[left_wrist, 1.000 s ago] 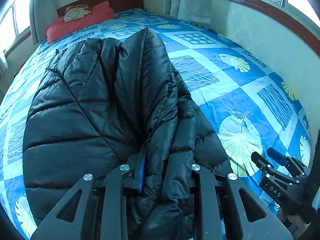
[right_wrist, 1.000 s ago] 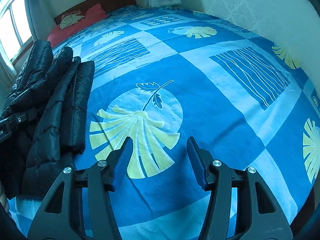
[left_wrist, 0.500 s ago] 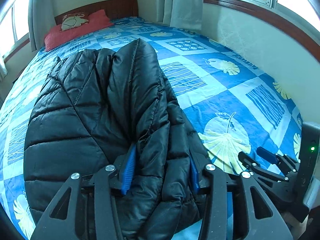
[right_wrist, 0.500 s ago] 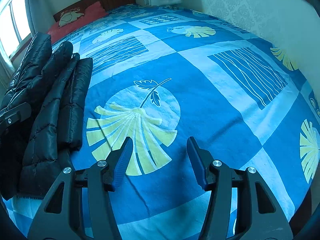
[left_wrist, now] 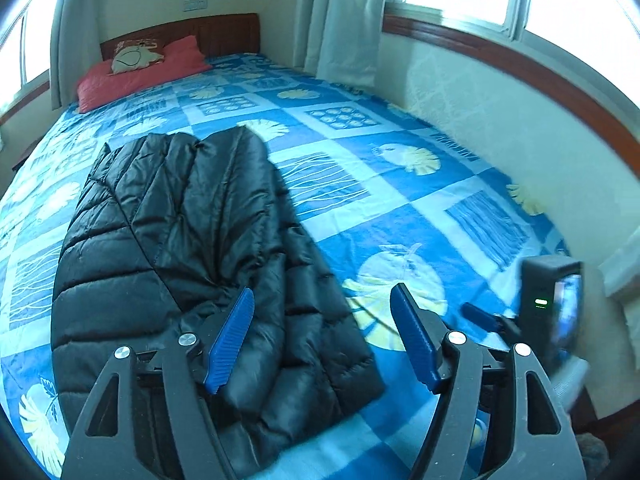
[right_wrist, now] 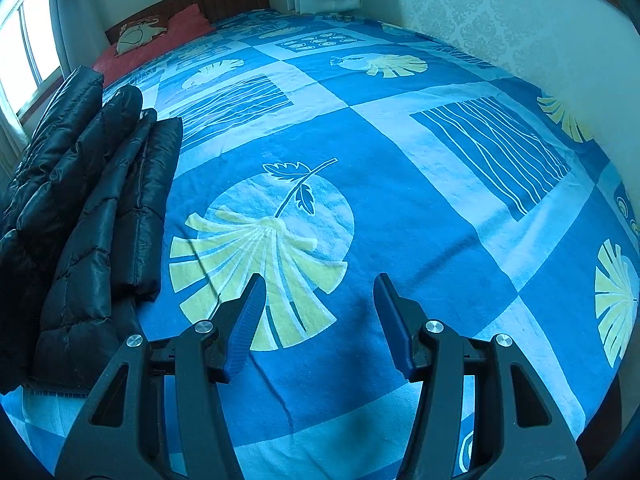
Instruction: Fold large clothes
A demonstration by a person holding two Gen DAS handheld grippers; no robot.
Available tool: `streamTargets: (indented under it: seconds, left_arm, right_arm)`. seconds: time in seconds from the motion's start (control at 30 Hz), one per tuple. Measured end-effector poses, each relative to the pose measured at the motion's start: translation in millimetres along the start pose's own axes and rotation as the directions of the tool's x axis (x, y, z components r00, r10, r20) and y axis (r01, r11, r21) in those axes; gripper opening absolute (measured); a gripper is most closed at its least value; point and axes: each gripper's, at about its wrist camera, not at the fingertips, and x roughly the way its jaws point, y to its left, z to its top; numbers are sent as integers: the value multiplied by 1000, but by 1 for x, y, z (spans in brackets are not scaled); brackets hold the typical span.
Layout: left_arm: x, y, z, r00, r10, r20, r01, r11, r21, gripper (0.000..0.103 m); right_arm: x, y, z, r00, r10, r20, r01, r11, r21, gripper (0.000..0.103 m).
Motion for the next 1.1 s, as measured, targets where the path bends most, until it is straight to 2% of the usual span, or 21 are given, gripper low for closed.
streamTargets:
  seconds: [0.13,0.27,0.4,0.43,0.47,0.53,0.6,0.7,0.83,0.97,1.0,1.03,1.1]
  left_arm:
    - [-32,0,-1,998,-36,46,36,999,5,70]
    - [-62,17,-4,995,-13,99,14,1000,-11,70]
    - [-88,59,-11,984,91,156,-82,995,-61,70]
    - [-90,70,-13,980,113,163,-101,992,-77,76]
    - [-91,86,-17,976,145,165,-128,986,-107,76]
    - [-87,117,-24,976,170,136,-146,974,-171,76]
    - [-78,151,-35,976,189,108,-156,954,-256,76]
    - [-65,183,-49,978,193,83,-155,929,-334,76]
    - [-50,202,-63,983,174,63,-138,918,-372,76]
    - [-33,201,-72,991,126,54,-97,925,-368,76]
    - [-30,200,-73,992,115,54,-88,925,-369,76]
    - [-27,199,-74,994,99,53,-73,926,-370,76]
    - [-28,196,-74,994,94,55,-67,930,-362,76]
  right_arm:
    - [-3,2,1,1000,1,7,-1,1000,-5,56]
    - [-10,12,4,1000,9,20,-8,1000,-20,56]
    - [-22,28,12,998,38,40,-36,998,-41,56]
    - [-27,34,16,997,52,49,-50,998,-48,57]
    - [-31,42,21,996,66,59,-62,996,-56,59]
    - [-41,57,29,992,94,82,-88,993,-73,64]
    - [-48,74,36,987,135,90,-127,988,-85,65]
    - [-53,101,45,971,224,80,-216,972,-92,72]
    - [-46,133,50,941,338,16,-336,939,-74,78]
    - [-29,153,45,924,376,-66,-380,923,-54,78]
    - [-26,156,43,921,382,-79,-387,920,-59,73]
    - [-24,157,42,921,379,-91,-386,920,-69,44]
    - [-22,155,43,928,361,-87,-369,924,-97,33]
